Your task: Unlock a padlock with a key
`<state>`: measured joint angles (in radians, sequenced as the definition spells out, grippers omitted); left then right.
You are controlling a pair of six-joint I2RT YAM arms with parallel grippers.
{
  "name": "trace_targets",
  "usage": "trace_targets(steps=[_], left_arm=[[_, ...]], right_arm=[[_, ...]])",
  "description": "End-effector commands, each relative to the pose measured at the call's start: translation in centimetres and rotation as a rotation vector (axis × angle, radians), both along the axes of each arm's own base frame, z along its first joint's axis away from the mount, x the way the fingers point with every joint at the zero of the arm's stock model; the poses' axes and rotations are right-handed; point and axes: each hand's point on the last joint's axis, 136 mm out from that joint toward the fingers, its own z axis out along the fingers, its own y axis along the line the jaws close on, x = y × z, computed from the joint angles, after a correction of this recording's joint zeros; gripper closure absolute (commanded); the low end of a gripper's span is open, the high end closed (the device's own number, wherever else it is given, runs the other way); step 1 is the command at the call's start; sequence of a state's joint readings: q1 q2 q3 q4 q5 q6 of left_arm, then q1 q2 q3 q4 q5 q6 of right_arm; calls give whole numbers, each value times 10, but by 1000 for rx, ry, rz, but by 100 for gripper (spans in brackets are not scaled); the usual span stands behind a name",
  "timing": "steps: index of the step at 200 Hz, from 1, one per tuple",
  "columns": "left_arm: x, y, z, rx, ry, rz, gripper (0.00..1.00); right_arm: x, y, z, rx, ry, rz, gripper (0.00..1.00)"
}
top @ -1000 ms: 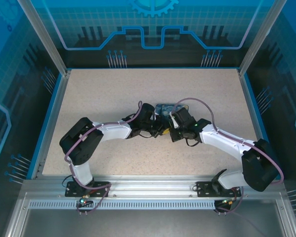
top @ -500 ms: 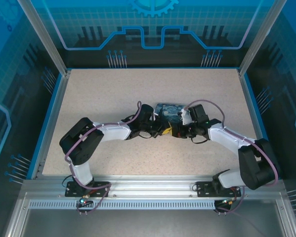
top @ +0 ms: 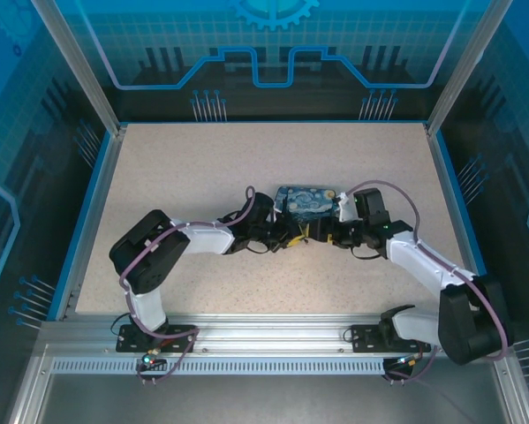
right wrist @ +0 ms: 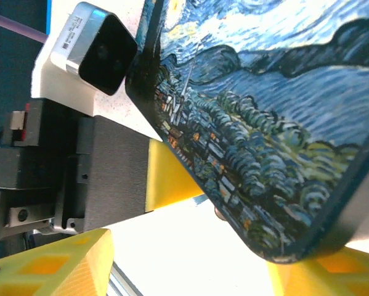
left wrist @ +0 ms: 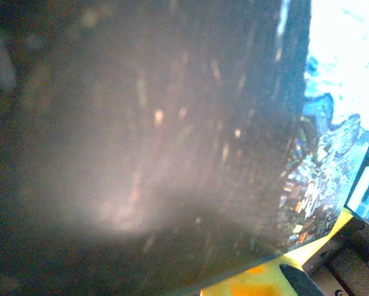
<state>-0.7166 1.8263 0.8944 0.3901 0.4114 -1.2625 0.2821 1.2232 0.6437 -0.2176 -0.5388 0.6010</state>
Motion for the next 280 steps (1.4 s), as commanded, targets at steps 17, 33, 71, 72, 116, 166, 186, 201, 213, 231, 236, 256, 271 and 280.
trace_targets(steps=[17,33,71,72,116,166,186,201,213,231,236,256,271,280], left_arm=[[-24,2,-28,74,34,-50,100],[-30,2,-35,91,36,-52,100],[-42,-2,-48,111,41,-61,99],[-43,-2,-48,112,40,-62,99],[-48,0,-55,147,31,-70,76],[-51,7,-37,149,-17,-78,50],[-52,11,-22,139,-45,-76,44],[-53,15,-12,139,-63,-78,40],[-52,18,-4,136,-80,-72,38],[-44,23,9,124,-103,-57,35],[-42,26,11,126,-108,-51,35],[-26,34,23,127,-137,-22,34],[-12,42,31,135,-156,-4,34],[-3,47,36,143,-167,5,33]], right_arm=[[1,-1,-9,36,31,-77,33],[0,-2,-17,29,46,-110,33],[8,-10,-30,27,61,-227,33],[8,-11,-30,27,62,-229,33],[23,-19,-30,1,41,-312,33],[45,-20,-28,-20,34,-343,33],[57,-17,-27,-27,30,-340,33],[67,-15,-25,-29,23,-340,33],[76,-12,-23,-29,12,-331,33],[86,-5,-20,-31,-5,-298,35],[87,-4,-19,-30,-9,-288,35],[79,-3,-17,-41,-28,-246,36],[66,-7,-21,-64,-34,-228,37],[59,-11,-25,-79,-38,-220,38]])
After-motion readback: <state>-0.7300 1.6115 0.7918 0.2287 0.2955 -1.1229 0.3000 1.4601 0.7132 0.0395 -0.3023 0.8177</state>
